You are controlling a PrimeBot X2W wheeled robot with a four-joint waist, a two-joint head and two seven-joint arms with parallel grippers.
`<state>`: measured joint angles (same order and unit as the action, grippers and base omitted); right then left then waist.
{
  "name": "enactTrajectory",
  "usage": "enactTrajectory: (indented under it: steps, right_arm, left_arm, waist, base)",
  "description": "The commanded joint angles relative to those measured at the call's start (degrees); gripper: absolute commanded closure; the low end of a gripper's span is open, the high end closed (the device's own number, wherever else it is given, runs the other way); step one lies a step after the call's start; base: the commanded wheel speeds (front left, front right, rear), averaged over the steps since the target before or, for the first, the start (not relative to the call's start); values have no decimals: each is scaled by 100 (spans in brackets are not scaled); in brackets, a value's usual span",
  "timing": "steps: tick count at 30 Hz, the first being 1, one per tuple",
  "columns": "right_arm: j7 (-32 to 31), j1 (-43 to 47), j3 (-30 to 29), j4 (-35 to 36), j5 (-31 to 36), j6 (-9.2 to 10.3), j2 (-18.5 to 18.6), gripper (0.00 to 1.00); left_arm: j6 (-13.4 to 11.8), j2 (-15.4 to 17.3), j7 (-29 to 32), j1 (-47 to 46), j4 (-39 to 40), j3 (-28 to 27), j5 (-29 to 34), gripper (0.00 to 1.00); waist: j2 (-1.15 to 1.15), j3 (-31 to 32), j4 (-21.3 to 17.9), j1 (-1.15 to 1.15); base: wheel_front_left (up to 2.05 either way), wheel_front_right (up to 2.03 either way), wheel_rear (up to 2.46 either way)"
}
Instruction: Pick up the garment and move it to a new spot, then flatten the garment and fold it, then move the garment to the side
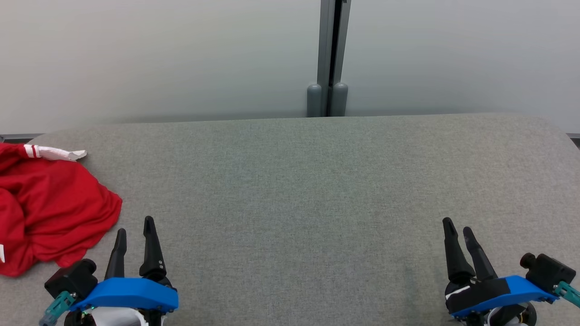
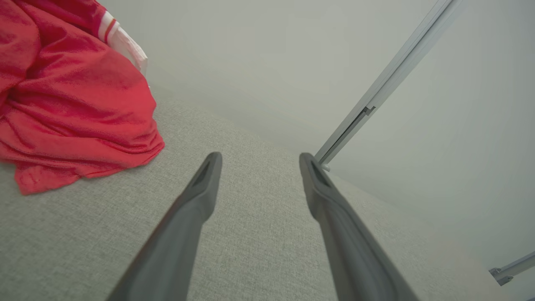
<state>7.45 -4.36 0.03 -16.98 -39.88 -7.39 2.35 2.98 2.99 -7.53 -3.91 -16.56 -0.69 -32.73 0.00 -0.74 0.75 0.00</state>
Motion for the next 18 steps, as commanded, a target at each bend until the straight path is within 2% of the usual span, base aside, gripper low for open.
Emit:
enactTrajectory:
  steps: [1,18]
  right_arm:
    - [60,-110,14,27,171,-9,47,0]
    - [298,-137,78,-157,1111,-11,57,0]
  left_arm:
    - [-31,34,-56,-117,35,42,172,0]
    - [-120,72,-290,-109,-97,121,1110,0]
  waist:
    - [0,4,2,0]
    - [0,26,27,0]
  base:
    - [0,0,0]
    - [0,0,0]
